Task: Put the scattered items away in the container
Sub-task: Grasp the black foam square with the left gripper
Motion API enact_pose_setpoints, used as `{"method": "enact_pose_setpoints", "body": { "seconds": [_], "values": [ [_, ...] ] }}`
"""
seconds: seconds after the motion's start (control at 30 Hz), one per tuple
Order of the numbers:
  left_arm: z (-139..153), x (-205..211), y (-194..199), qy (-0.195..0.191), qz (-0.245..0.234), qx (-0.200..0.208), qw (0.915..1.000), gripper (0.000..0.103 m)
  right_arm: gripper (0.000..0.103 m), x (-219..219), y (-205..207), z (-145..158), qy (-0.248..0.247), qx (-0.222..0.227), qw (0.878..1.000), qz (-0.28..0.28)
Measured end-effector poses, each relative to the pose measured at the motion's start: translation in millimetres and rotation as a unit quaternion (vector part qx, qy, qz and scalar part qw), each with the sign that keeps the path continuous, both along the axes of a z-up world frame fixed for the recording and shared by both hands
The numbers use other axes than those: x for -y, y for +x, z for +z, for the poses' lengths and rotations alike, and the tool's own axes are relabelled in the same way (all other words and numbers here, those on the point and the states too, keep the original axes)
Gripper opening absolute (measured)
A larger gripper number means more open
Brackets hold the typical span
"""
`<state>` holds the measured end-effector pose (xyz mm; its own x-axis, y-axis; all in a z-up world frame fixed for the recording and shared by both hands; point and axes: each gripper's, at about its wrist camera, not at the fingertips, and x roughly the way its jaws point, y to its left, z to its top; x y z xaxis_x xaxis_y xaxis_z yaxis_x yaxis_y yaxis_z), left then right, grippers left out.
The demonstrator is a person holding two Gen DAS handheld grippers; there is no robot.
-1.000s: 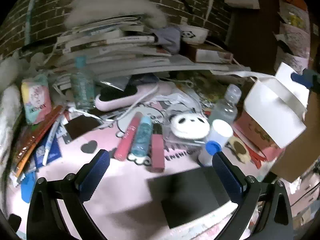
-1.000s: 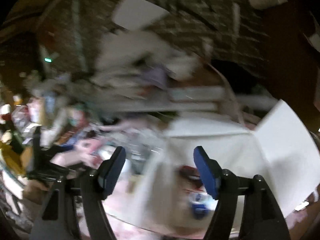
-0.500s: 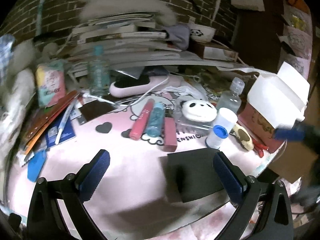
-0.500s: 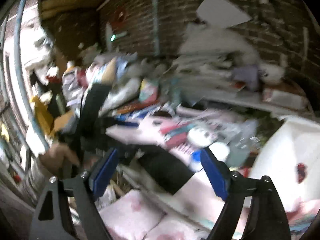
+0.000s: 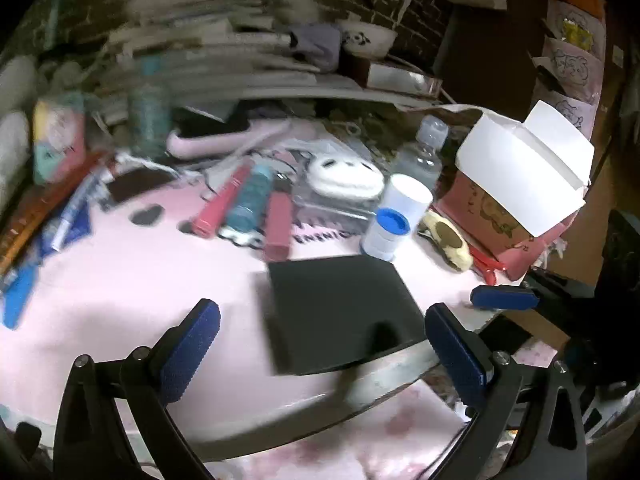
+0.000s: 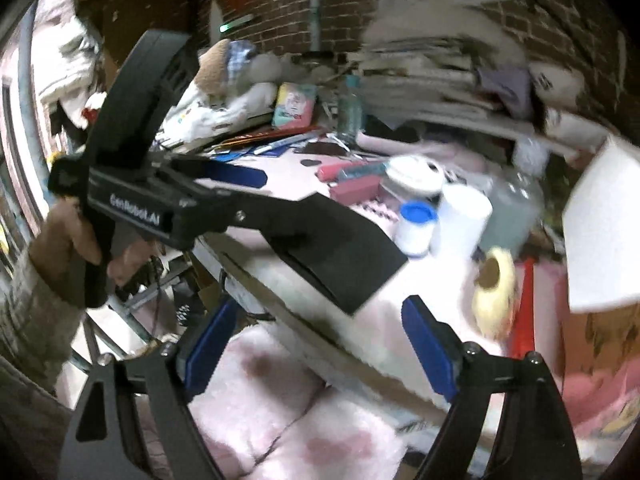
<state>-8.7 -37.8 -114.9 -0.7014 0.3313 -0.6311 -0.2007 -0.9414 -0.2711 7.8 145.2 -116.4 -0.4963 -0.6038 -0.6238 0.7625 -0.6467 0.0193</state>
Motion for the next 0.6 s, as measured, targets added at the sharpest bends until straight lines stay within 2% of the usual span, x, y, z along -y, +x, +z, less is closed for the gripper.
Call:
{"method": "enact_pose_setpoints", "body": {
  "seconds": [0.1, 0.3, 0.37, 0.4, 0.43, 0.47, 0.53, 0.6],
  "values": [
    [-3.3, -8.4, -2.3, 0.020, -0.006, 0.003, 0.9998, 0.102, 0.083, -13.0, -0.8, -2.9, 0.001, 0.007, 1.000, -0.022],
    [-2.7, -13.9, -4.1, 0.032, -0.002, -0.001, 0.9995, 0.100, 0.083, -34.2, -4.3, -5.8, -0.011, 0.023, 0.998, -0.050],
    [-2.2, -13.5, -4.6, 0.037, -0.004, 0.001, 0.9993, 0.080, 0.083, -37.2, -6.3, -6.1, -0.015, 0.026, 0.998, -0.054],
    [-2.4, -12.8, -5.1, 0.037, -0.003, 0.005, 0.9993, 0.061, 0.083, -38.1, -7.1, -6.2, -0.015, 0.026, 0.998, -0.056],
    [-2.7, -12.1, -5.7, 0.034, 0.000, 0.008, 0.9994, 0.047, 0.083, -38.6, -7.8, -6.1, -0.016, 0.025, 0.998, -0.057],
    [-2.8, -11.4, -5.9, 0.030, 0.002, 0.009, 0.9995, 0.044, 0.083, -38.8, -8.3, -5.9, -0.016, 0.025, 0.998, -0.058],
    [-3.5, -8.4, -6.2, 0.037, -0.003, 0.014, 0.9992, 0.030, 0.083, -38.1, -9.0, -5.4, -0.019, 0.024, 0.998, -0.057],
    [-4.9, -5.6, -5.7, 0.047, 0.000, 0.016, 0.9988, 0.028, 0.083, -36.4, -8.8, -4.5, -0.021, 0.022, 0.998, -0.056]
  ]
}}
